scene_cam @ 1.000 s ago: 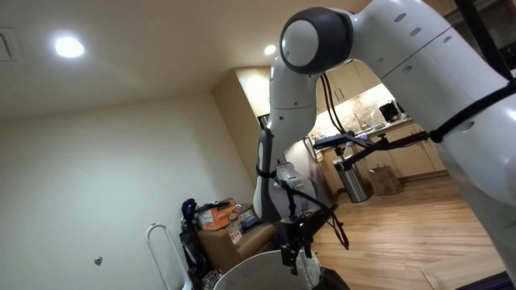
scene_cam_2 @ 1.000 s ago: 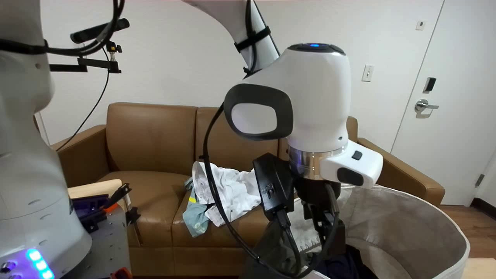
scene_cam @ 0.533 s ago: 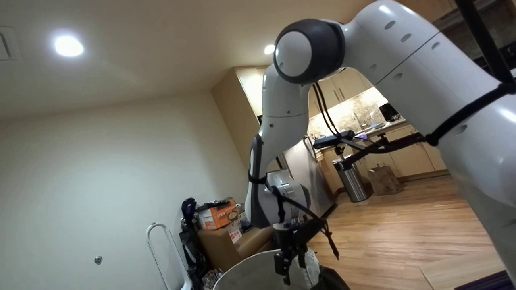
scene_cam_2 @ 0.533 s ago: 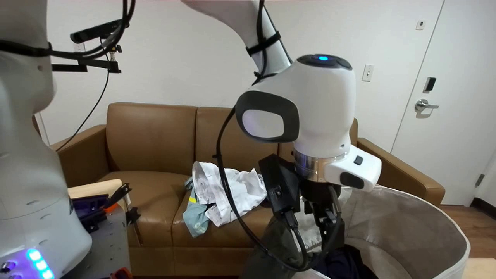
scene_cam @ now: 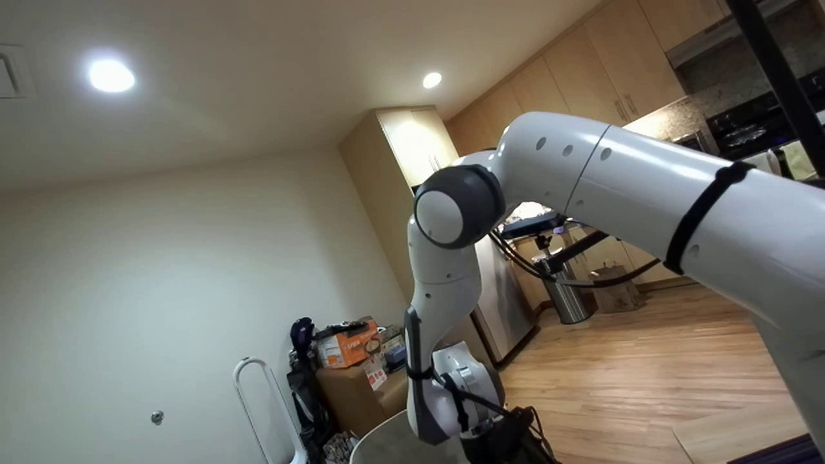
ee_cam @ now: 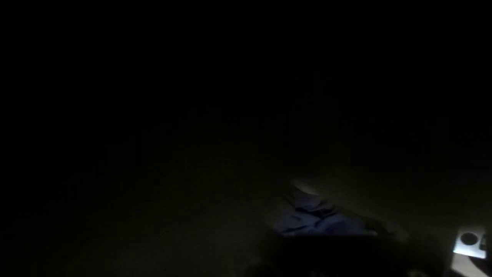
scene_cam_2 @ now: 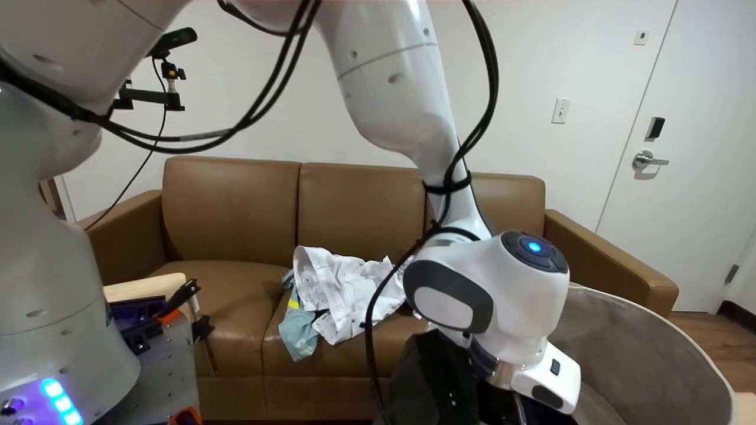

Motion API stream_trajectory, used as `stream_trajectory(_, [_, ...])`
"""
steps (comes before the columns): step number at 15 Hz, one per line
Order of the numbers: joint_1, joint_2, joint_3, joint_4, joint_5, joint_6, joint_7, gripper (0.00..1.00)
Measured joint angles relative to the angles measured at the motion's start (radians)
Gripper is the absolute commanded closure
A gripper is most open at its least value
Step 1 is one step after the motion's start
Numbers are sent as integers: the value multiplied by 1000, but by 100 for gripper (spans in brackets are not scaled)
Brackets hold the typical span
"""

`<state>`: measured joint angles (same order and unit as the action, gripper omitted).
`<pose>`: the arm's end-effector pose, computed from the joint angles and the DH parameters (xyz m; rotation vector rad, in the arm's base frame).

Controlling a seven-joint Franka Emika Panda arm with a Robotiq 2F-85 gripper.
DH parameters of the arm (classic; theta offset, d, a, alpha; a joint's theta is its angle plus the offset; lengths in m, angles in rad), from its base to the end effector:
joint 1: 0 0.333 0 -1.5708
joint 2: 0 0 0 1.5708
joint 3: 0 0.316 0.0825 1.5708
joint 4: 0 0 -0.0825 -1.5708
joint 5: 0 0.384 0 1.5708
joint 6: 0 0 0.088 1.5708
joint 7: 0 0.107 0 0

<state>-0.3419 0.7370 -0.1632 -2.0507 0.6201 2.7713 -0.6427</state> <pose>0.4810 -0.3000 0.0768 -2.9935 0.6054 -0.1198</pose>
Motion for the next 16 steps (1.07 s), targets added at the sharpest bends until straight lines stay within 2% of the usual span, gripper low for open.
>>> stream_trajectory(3, [-44, 96, 24, 77, -133, 32, 67, 0])
stream_trajectory(5, [-51, 115, 30, 98, -146, 31, 74, 0])
stream_trajectory(9, [-91, 94, 68, 100, -266, 36, 144, 0])
stream_trajectory(12, [-92, 51, 76, 111, -341, 53, 196, 0])
stream_trajectory(16, [-88, 37, 77, 187, -412, 53, 251, 0])
